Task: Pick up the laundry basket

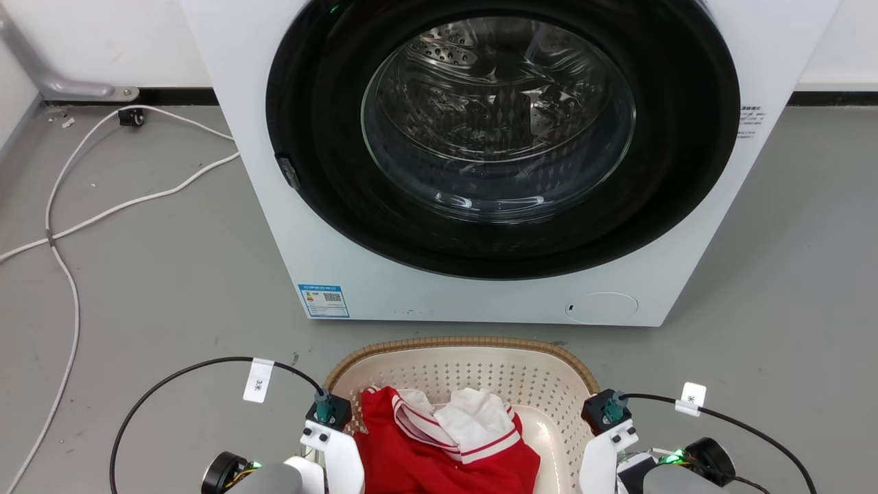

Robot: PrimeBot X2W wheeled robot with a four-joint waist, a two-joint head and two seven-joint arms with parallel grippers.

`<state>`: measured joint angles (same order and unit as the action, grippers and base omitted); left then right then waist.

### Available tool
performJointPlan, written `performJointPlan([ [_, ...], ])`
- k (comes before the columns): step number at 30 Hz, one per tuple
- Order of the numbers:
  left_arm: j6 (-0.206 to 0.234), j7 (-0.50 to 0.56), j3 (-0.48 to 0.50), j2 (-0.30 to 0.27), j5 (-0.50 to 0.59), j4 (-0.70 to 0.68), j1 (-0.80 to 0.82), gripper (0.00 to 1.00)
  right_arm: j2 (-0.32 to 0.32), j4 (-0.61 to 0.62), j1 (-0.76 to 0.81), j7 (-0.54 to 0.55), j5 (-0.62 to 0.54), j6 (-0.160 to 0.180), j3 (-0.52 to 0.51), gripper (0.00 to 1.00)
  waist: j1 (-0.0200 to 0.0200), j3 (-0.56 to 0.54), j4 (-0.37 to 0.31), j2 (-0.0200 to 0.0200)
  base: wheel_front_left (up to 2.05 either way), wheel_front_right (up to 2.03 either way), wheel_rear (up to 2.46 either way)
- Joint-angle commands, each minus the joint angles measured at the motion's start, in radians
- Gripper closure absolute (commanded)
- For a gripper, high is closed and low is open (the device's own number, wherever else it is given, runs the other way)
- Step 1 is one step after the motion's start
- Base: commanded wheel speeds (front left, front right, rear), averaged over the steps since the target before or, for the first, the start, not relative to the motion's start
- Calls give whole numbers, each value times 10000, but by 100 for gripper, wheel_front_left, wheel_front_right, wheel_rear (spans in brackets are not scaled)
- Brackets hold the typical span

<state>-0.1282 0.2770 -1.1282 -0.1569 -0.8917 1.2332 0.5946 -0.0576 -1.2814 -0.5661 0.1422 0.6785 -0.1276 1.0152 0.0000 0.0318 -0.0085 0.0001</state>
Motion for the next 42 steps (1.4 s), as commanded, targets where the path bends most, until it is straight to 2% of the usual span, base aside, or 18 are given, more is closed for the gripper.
performJointPlan([
  [1, -24, -54, -95, -4, 18, -30, 175, 100, 134, 76, -180, -68, -15, -56, 128, 100, 0, 13, 2, -1, 0, 0, 0],
  [42, -24, -350, -950, 36, -758, 129, 347, 100, 134, -15, -256, -234, 440, -58, 662, 100, 0, 51, -23, -1, 0, 0, 0],
])
